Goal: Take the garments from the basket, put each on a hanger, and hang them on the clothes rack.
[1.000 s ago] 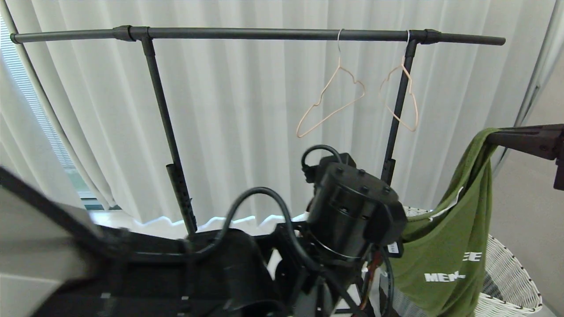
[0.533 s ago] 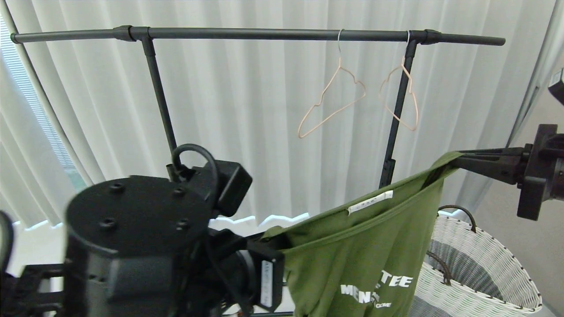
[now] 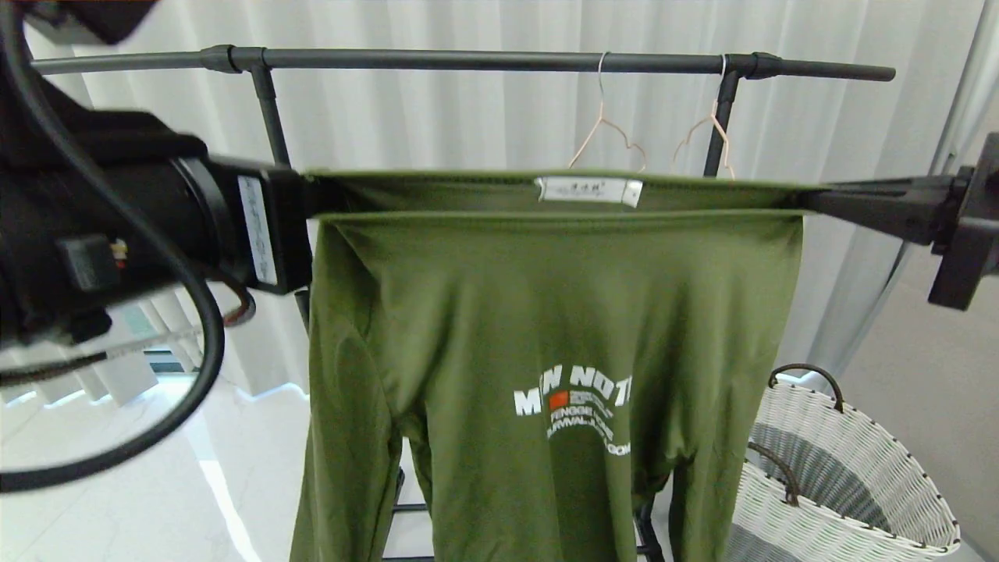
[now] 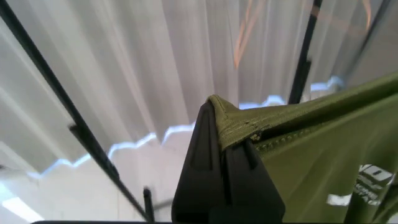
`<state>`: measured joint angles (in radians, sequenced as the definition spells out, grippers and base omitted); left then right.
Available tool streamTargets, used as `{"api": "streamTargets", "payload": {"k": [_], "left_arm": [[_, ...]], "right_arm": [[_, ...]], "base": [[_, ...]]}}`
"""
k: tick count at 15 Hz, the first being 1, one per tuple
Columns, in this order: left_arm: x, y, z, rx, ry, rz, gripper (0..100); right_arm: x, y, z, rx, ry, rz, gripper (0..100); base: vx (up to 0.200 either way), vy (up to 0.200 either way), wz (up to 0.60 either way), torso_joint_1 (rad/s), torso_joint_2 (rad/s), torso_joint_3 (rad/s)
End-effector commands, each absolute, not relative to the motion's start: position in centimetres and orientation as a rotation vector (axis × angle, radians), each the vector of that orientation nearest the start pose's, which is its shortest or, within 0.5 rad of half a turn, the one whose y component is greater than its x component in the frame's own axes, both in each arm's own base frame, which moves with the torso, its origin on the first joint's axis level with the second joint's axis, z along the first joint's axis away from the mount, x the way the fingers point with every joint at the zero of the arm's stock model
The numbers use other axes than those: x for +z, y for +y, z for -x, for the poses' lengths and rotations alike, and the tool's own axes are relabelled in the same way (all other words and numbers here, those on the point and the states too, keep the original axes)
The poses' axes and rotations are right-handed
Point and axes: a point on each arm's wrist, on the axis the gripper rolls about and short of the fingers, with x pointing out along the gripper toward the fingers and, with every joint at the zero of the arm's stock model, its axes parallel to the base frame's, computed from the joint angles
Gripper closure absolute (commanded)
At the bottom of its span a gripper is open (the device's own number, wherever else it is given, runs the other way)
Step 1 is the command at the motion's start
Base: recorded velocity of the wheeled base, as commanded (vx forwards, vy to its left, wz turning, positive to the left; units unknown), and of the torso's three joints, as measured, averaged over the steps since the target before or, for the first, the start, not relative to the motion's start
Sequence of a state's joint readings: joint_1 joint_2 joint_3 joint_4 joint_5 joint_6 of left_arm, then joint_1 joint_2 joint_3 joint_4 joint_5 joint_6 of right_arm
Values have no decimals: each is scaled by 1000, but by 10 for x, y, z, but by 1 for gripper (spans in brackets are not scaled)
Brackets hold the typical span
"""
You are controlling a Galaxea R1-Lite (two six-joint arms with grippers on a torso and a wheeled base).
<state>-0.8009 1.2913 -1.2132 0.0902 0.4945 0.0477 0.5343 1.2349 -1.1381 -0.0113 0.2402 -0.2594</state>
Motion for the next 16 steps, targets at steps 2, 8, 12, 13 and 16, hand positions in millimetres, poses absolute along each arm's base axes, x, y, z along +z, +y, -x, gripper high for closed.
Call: {"api": "streamTargets", "payload": {"k": [2, 8, 12, 13, 16], "left_arm": [[352, -141, -155, -297, 83, -139, 100], [349, -142, -152, -318, 90, -156, 100], [372, -148, -146, -457, 15, -101, 100], [373, -152, -150, -466, 15, -99, 100], [365, -160, -166, -444, 48, -111, 100]], "right_arm": [[367, 101, -160, 766, -70, 251, 100], [368, 93, -147, 769, -40, 255, 100], [374, 71, -109, 794, 39, 265, 100], [372, 65, -98, 825, 76, 267, 100], [359, 52, -63, 1052, 190, 248, 100]], "base": [[0, 0, 0, 0, 0, 0], [0, 0, 0, 0, 0, 0], [0, 0, 0, 0, 0, 0], [0, 0, 0, 0, 0, 0], [0, 0, 0, 0, 0, 0]]}}
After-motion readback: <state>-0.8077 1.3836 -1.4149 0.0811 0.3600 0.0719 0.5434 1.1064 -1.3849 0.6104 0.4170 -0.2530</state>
